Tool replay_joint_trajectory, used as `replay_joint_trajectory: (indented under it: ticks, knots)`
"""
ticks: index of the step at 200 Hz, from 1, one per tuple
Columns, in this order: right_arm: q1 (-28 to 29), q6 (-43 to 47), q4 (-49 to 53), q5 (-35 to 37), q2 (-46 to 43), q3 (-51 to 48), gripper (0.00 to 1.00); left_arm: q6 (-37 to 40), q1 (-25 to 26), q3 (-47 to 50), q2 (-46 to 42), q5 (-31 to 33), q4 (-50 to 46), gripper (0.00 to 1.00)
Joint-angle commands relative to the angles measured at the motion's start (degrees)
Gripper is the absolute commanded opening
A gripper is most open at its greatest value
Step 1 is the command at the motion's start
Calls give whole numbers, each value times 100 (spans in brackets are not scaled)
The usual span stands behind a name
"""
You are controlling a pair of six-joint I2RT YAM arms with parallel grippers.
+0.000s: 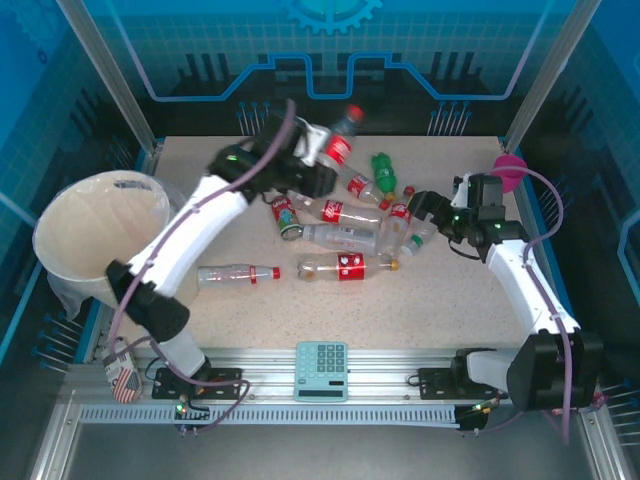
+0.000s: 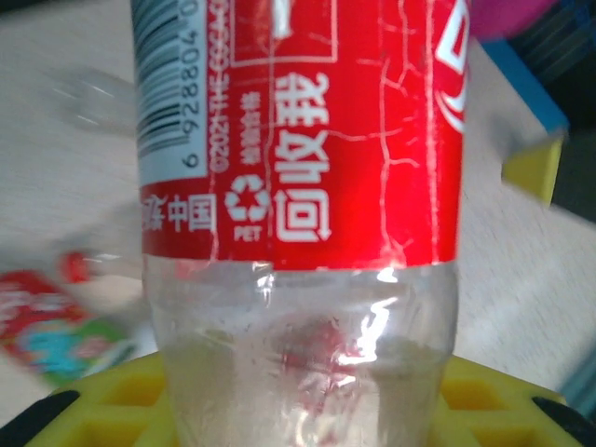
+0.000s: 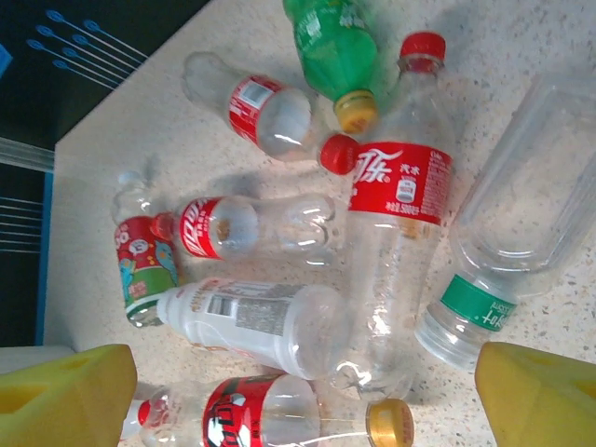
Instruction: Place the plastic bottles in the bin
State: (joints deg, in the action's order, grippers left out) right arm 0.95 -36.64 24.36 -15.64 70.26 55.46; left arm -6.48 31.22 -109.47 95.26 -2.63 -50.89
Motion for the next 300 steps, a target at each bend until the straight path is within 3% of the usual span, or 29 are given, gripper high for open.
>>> replay_joint_trajectory:
  ticks: [1, 38, 92, 127, 159, 196, 232, 300]
  knots:
    - [-6, -156, -326, -72, 143, -39, 94, 269, -348, -250, -726, 567, -785, 42]
    - [203, -107, -570, -105, 582, 149, 95, 145, -1136, 224, -1757, 1711, -966, 39]
    - [380, 11, -731, -345, 1127, 498, 94, -70, -3045, 1097, -2792, 2822, -1266, 28]
    - [412, 84, -797, -578, 1338, 608, 94, -11, -4286, 1452, -2809, 2875, -1099, 26]
    - [421, 179, -701, -625, 1407, 716, 94, 296, -5019, 1237, -2193, 2662, -1631, 28]
    - [417, 141, -778, -589, 1403, 668, 94, 350, -5130, 1084, -1900, 2229, -2205, 29]
    - [419, 146, -856, -656, 1487, 700, 94, 457, -5135, 1488, -1748, 2361, -2499, 28]
    - [428, 277, -954, -699, 1609, 638, 94, 553, -5386, 2538, -1811, 1605, -1933, 27]
